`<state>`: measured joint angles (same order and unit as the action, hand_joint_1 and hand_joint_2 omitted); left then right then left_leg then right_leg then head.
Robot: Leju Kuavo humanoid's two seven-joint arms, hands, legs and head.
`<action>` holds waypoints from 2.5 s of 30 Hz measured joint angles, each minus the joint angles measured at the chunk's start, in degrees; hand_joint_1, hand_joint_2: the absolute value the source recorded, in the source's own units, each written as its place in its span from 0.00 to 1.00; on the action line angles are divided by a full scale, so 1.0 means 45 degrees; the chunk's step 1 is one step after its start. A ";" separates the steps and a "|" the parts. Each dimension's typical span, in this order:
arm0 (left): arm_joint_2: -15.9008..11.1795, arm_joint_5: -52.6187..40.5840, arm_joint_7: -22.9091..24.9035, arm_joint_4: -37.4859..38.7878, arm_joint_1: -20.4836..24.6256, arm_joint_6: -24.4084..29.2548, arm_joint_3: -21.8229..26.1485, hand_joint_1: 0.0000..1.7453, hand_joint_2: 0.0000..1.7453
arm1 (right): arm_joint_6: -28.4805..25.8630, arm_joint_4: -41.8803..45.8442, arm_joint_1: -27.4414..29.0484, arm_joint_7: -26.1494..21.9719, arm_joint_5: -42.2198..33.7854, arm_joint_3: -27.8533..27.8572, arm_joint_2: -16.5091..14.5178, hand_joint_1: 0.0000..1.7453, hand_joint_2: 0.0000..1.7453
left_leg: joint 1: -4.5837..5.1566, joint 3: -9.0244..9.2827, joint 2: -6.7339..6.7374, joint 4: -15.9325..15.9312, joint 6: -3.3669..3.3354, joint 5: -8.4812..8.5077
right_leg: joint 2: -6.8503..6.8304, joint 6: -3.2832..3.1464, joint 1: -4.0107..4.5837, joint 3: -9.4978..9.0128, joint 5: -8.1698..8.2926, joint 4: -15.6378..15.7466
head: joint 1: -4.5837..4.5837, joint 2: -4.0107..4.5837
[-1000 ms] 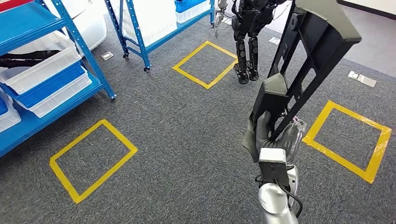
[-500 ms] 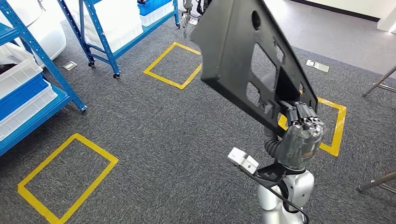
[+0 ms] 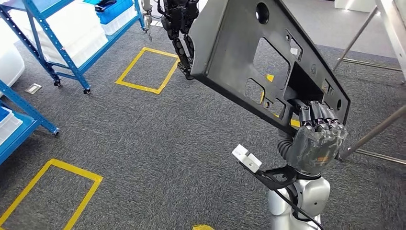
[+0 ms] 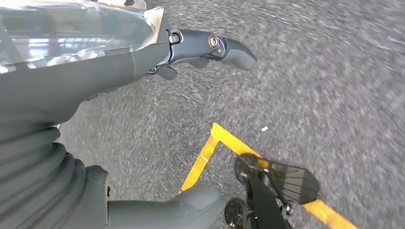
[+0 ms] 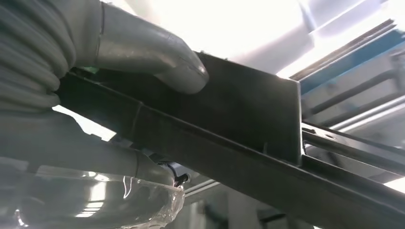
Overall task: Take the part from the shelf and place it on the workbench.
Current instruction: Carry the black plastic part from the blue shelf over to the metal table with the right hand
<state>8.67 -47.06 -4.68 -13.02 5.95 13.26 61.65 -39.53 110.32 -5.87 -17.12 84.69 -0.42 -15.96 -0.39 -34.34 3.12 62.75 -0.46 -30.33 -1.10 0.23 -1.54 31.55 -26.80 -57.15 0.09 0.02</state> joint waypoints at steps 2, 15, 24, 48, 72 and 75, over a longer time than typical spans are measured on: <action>0.0001 -0.0082 0.0000 0.0002 -0.0032 -0.0015 -0.0001 0.00 1.00 | -0.0001 0.0090 0.0006 0.0829 0.0677 -0.0250 0.0189 1.00 1.00 | -0.0050 -0.0648 -0.0559 0.1631 0.0087 -0.0887 | 0.0262 -0.0078 0.0025 0.0079 0.0075 -0.0008 | -0.0030 0.0000; -0.0001 -0.0614 0.0043 0.0004 0.0019 -0.0035 -0.0006 0.00 1.00 | -0.0029 0.1158 0.0220 -0.1989 0.1153 0.0011 0.0226 1.00 1.00 | -0.0219 0.0646 -0.0924 -0.1203 -0.0430 0.0733 | 0.1054 0.0454 0.0086 0.1042 0.0001 -0.0888 | 0.0073 0.0001; -0.0025 -0.0872 0.0015 0.0001 0.0054 -0.0083 -0.0007 0.00 1.00 | -0.0052 0.1358 0.0377 -0.2510 0.1153 0.0815 -0.0589 1.00 1.00 | -0.0006 0.0518 0.0574 -0.1136 -0.0386 0.0779 | -0.0511 0.0588 0.0122 0.0103 -0.0239 -0.0422 | 0.0217 0.0000; 0.0040 -0.0726 0.0126 -0.0023 0.0118 0.0234 0.0073 0.00 1.00 | -0.0079 0.0856 -0.0035 -0.2841 0.1153 0.0972 -0.0721 1.00 1.00 | -0.0094 0.0374 -0.0531 -0.0921 -0.0515 0.0686 | 0.0478 0.0438 0.0105 0.2037 -0.0972 -0.3095 | 0.0209 0.0001; 0.0085 -0.1149 0.0029 -0.0030 -0.0004 0.0174 0.0366 0.00 1.00 | -0.0087 0.1020 -0.0284 -0.3813 0.1153 0.1727 -0.0732 1.00 1.00 | -0.0293 0.0472 -0.1628 -0.0680 0.0092 0.0380 | 0.1705 0.0227 0.0173 0.0547 0.0346 -0.0263 | 0.0017 0.0001; 0.0115 -0.1296 -0.0202 -0.0033 0.0038 -0.0016 0.0338 0.00 1.00 | -0.0087 0.1246 -0.0187 -0.3886 0.1149 0.1946 -0.0724 1.00 1.00 | -0.0222 0.0474 -0.1174 -0.0821 -0.0237 0.0539 | 0.1463 0.0420 0.0158 0.0879 0.0280 -0.0517 | 0.0050 0.0001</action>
<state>9.18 -52.89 -5.59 -13.17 6.13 13.19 63.17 -39.93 115.92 -6.71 -34.61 89.86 8.33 -19.22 -1.39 -32.20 -2.17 59.06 -1.53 -27.90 5.48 2.12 -0.83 35.51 -25.54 -59.48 0.32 0.02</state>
